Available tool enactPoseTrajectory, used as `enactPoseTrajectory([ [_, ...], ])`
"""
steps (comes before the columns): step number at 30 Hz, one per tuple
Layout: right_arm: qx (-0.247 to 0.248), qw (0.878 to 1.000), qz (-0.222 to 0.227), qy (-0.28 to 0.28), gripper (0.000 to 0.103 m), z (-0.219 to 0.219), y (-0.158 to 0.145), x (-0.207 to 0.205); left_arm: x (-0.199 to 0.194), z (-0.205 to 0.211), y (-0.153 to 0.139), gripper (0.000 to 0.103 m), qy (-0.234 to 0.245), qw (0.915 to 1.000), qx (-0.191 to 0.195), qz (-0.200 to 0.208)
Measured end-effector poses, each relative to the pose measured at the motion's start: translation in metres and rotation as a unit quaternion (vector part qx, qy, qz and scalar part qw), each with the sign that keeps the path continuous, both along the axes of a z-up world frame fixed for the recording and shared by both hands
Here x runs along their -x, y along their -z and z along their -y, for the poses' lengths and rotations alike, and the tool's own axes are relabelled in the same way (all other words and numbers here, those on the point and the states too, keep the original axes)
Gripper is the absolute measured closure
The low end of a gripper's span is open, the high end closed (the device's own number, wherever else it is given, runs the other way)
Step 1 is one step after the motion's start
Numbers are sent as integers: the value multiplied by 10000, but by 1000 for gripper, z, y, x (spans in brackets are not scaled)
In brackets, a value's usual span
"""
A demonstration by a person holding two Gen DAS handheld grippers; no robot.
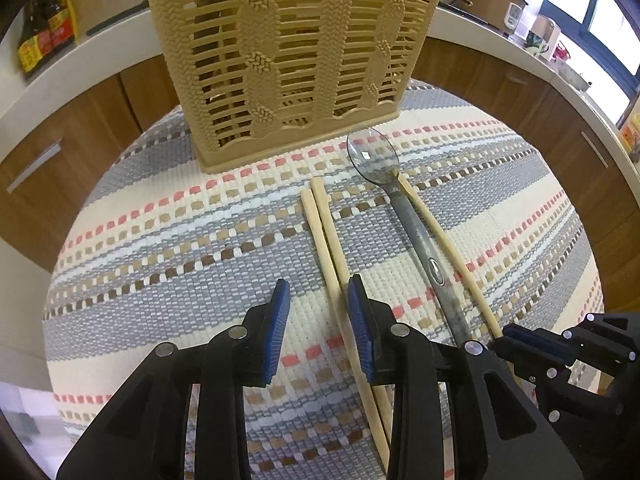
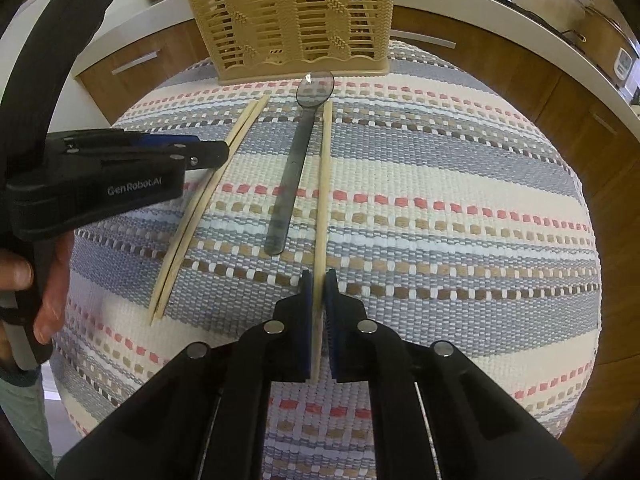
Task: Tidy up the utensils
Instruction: 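Grasp a wooden chopstick with the right tool while the left tool grasps another chopstick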
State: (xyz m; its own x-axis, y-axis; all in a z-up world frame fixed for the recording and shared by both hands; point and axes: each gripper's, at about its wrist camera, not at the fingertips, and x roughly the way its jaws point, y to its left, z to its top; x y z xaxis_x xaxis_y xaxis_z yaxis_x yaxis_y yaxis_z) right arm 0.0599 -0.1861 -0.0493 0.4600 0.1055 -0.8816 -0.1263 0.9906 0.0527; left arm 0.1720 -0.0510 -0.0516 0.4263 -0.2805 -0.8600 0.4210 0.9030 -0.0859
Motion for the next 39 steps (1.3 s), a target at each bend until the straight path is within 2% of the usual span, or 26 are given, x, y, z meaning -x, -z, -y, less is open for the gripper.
enactPoseTrajectory([
  [1, 35, 10000, -14, 24, 99, 1, -1, 1, 0, 0, 0, 88, 17, 10000, 17, -23],
  [4, 89, 9998, -122, 153, 99, 8, 0, 3, 2, -7, 1, 96, 22, 10000, 42, -78],
  [9, -47, 9990, -299, 334, 99, 30, -1, 9, 10, -12, 2, 96, 49, 10000, -53, -64],
  [12, -464, 9981, -372, 158, 98, 37, -2, 8, 9, -12, 1, 94, 72, 9999, -88, -110],
  [13, -560, 9977, -348, 131, 98, 38, -4, 8, 9, -12, 1, 91, 75, 9998, -92, -140],
  [16, -445, 9986, -262, 150, 94, 42, -13, -1, 6, -8, 0, 83, 105, 9997, -99, -194],
  [19, -435, 9984, -358, 53, 89, 42, -19, -19, 2, -3, 0, 81, 156, 9994, -188, -238],
  [23, -291, 9984, -491, -53, 88, 38, -20, -50, -4, 5, 0, 81, 235, 9986, -329, -335],
  [27, -500, 9965, -671, -32, 88, 38, -14, -75, -13, 2, -1, 81, 221, 9982, -198, -515],
  [29, -416, 9971, -632, 59, 88, 40, -14, -85, -17, -1, -1, 81, 180, 9980, -91, -592],
  [31, -545, 9957, -739, 102, 88, 43, -11, -95, -22, -7, -1, 81, 122, 9973, 147, -715],
  [33, -686, 9937, -881, 128, 88, 44, -7, -103, -25, -11, 0, 82, 33, 9977, 96, -674],
  [37, -320, 9953, -901, 155, 88, 36, -3, -105, -25, -11, -1, 84, 17, 9982, -52, -593],
  [39, -81, 9962, -869, 39, 91, 25, -3, -104, -25, -4, 0, 85, 28, 9982, -270, -543],
])
